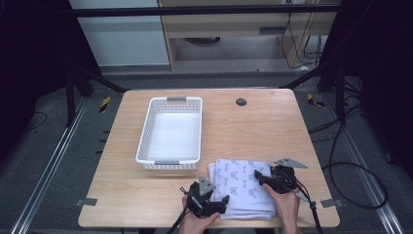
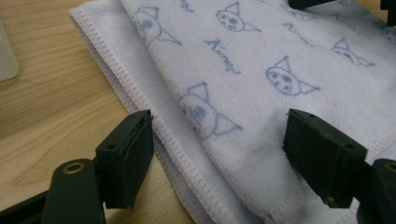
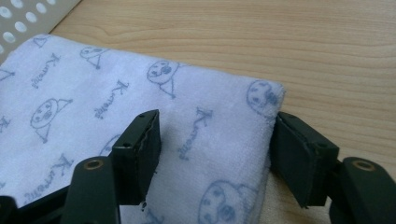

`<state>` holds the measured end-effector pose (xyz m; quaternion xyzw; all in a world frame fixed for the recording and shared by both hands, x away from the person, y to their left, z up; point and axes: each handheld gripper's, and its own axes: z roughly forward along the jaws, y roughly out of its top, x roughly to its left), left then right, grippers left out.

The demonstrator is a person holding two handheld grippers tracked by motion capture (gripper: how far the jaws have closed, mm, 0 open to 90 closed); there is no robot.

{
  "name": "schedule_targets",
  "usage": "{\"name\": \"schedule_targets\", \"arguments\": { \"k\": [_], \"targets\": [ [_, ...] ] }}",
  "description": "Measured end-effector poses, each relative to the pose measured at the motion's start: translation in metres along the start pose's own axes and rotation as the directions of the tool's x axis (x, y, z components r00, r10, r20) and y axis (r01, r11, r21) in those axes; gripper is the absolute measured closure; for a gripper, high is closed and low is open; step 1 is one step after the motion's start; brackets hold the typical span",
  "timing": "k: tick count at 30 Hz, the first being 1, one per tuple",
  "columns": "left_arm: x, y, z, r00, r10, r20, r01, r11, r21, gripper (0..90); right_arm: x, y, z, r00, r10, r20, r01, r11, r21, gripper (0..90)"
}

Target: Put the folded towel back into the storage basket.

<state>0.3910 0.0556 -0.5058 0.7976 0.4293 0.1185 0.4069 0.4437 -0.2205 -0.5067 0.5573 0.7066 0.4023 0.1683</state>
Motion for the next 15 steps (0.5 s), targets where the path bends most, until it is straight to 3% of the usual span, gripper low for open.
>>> {"name": "schedule_targets", "arguments": {
  "k": [11,15],
  "targets": [
    [-0.0059,0.0009,0.0011,0.9994,-0.012,-0.032,0.012,0.9999,0.008,25.0,0.0023,0.0004,0.001,0.9998,-0.009,-0.017,0.009,1.0,0.012,45.4],
    [-0.0082,0.0024,0.0009,0.9997,-0.021,-0.014,0.022,0.9996,0.015,33.9,0.0029,0.0006,0.0005,0.999,0.017,-0.041,-0.016,1.0,0.021,53.4]
  ]
}}
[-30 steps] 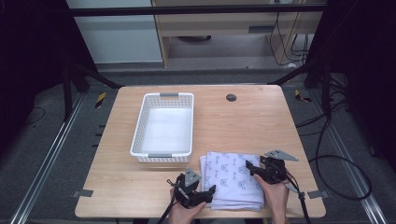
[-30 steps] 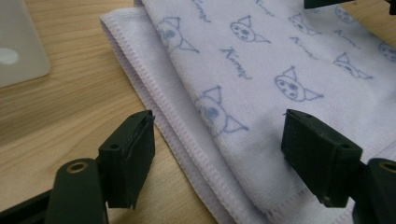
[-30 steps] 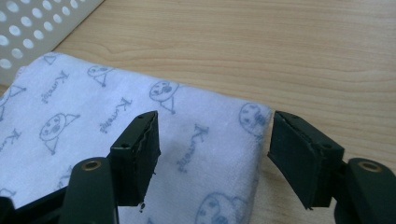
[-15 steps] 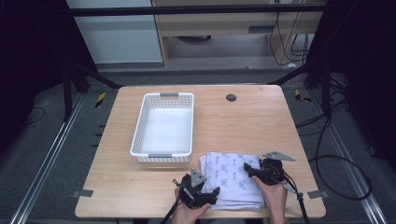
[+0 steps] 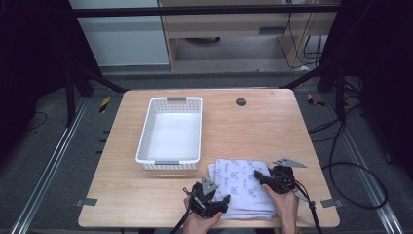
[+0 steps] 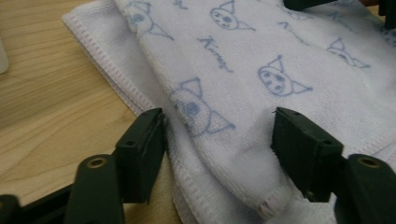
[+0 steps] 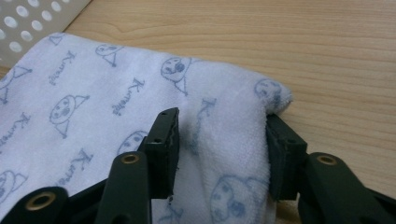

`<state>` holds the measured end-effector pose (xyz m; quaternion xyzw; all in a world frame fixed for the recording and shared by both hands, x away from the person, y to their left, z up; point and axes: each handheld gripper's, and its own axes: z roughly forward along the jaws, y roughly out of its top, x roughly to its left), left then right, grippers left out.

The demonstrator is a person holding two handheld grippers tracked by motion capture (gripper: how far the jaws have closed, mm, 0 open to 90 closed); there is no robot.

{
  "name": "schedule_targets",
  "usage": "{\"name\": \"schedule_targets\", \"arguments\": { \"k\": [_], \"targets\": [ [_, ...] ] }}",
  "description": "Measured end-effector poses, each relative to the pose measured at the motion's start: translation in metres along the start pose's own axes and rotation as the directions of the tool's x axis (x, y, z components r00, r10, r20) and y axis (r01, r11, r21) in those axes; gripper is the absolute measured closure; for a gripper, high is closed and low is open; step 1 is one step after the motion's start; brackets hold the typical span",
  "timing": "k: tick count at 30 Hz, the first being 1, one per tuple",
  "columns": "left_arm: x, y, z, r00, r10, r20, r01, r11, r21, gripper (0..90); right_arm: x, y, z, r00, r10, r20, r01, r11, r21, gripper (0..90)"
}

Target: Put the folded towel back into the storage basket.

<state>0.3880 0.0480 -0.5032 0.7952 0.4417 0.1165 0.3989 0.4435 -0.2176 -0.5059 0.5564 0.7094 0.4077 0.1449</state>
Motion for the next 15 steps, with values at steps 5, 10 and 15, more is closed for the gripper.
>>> {"name": "schedule_targets", "arguments": {
  "k": [5,10,15],
  "targets": [
    [0.0,0.0008,0.0003,0.9993,-0.017,0.034,0.017,0.9998,0.003,43.2,0.0014,0.0001,-0.0002,0.9999,0.007,-0.008,-0.007,1.0,0.004,59.2],
    [0.0022,0.0001,0.0017,0.9959,-0.041,0.081,0.042,0.9991,-0.005,55.0,0.0031,0.0005,-0.0004,1.0,-0.002,-0.01,0.002,1.0,0.004,64.7],
    [0.0031,-0.0029,0.002,0.992,-0.064,0.108,0.066,0.9977,-0.017,63.0,0.0045,0.0013,-0.0004,0.9999,-0.001,-0.012,0.001,1.0,0.008,67.7]
  ]
}}
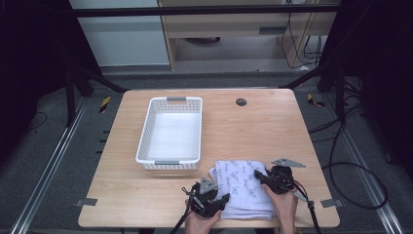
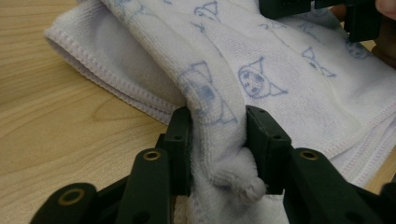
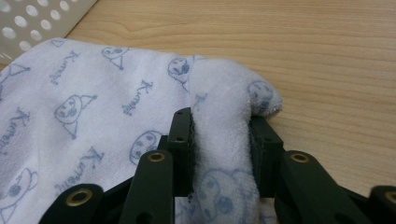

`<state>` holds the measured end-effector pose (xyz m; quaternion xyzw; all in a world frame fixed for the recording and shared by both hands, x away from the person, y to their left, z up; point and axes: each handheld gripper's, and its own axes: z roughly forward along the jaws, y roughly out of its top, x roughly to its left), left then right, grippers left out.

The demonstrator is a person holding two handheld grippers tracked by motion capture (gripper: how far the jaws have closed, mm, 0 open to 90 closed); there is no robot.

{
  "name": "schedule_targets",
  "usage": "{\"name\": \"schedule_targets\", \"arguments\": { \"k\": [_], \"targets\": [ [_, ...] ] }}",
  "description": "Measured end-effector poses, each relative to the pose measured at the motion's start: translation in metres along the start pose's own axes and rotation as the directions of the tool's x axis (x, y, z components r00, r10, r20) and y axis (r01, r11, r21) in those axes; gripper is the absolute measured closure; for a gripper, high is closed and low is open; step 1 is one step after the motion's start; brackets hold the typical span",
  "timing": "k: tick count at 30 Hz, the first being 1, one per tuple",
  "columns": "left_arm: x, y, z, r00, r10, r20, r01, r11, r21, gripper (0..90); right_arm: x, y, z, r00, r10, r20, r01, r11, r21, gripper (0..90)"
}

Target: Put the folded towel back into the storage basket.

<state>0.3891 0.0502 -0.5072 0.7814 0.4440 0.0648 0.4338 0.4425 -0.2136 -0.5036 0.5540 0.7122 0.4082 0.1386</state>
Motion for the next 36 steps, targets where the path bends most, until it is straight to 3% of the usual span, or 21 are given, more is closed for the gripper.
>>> {"name": "schedule_targets", "arguments": {
  "k": [4,12,19,28,36],
  "targets": [
    [0.001,0.001,0.0,0.9998,-0.018,0.012,0.018,0.9998,0.006,66.8,0.001,0.0,0.0,1.0,-0.003,0.005,0.003,1.0,-0.002,69.3],
    [-0.001,0.003,-0.004,1.0,-0.005,0.005,0.005,1.0,-0.007,69.1,0.004,0.002,-0.006,0.9999,-0.012,0.008,0.012,0.999,-0.034,70.7],
    [0.002,0.011,-0.026,0.9994,-0.017,0.03,0.019,0.9977,-0.066,69.6,0.012,0.007,-0.02,0.9996,-0.019,-0.022,0.017,0.995,-0.101,70.9],
    [0.001,0.023,-0.047,0.9997,0.018,0.019,-0.016,0.994,-0.108,69.6,0.029,0.024,-0.036,0.9985,-0.049,-0.026,0.045,0.987,-0.156,70.8],
    [-0.004,0.034,-0.055,0.9986,0.05,0.018,-0.048,0.991,-0.125,69.6,0.034,0.033,-0.049,0.9975,-0.07,-0.009,0.067,0.979,-0.193,70.7]
  ]
}}
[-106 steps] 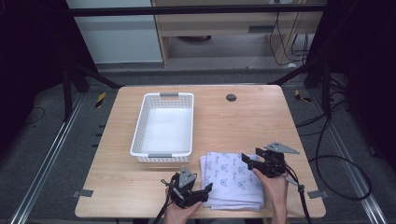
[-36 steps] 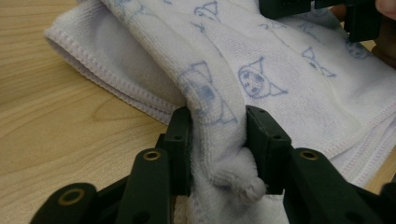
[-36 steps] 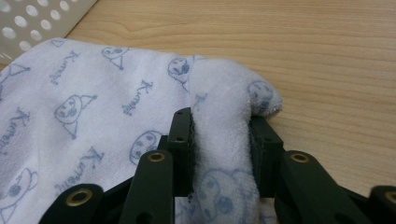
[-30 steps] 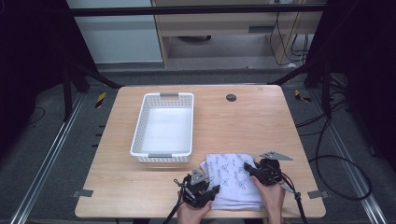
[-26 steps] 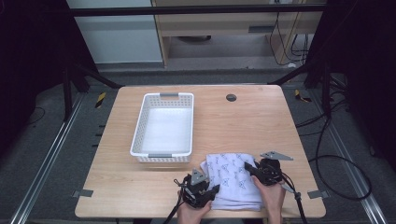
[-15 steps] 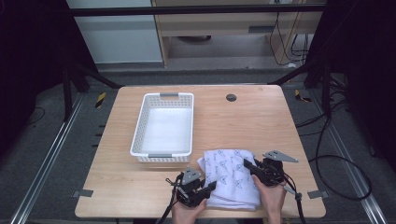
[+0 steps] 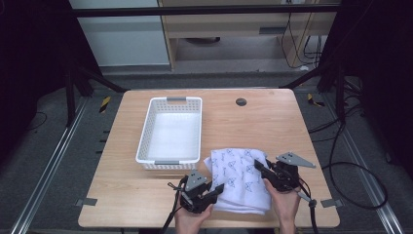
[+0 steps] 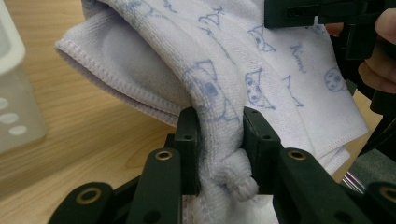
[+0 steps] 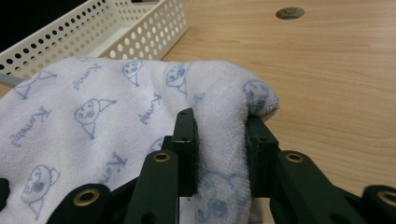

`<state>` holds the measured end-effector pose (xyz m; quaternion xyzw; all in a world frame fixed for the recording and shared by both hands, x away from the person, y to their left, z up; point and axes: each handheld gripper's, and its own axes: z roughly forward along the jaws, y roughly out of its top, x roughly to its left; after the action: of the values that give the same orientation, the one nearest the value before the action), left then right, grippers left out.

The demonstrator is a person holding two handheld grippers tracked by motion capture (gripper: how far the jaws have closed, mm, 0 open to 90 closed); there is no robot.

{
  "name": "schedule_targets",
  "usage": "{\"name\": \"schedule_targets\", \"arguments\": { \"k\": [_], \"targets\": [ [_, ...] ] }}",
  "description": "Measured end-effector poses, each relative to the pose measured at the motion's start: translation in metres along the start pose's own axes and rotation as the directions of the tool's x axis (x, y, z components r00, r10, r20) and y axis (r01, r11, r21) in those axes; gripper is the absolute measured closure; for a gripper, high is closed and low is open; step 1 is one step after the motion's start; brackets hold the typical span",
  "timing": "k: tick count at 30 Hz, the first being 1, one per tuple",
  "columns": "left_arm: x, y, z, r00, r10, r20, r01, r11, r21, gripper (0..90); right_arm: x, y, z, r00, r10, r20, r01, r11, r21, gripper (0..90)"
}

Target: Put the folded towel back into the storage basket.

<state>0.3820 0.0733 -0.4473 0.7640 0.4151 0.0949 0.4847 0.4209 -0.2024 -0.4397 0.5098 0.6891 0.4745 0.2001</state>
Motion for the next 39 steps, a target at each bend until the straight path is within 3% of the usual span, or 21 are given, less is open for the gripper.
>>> {"name": "schedule_targets", "arguments": {
  "k": [13,22,39],
  "targets": [
    [-0.006,0.02,-0.012,0.9988,0.049,-0.004,-0.049,0.9983,-0.032,69.5,0.008,0.017,-0.014,0.9997,-0.021,0.015,0.022,0.998,-0.059,70.6],
    [-0.005,0.04,-0.024,0.9949,0.096,-0.031,-0.098,0.9938,-0.053,69.5,0.017,0.035,-0.018,0.9985,-0.048,0.027,0.051,0.992,-0.114,70.6],
    [0.015,0.07,-0.049,0.9909,0.124,-0.052,-0.128,0.989,-0.075,69.5,0.044,0.067,-0.012,0.9954,-0.084,0.045,0.091,0.98,-0.177,70.4]
  ]
}}
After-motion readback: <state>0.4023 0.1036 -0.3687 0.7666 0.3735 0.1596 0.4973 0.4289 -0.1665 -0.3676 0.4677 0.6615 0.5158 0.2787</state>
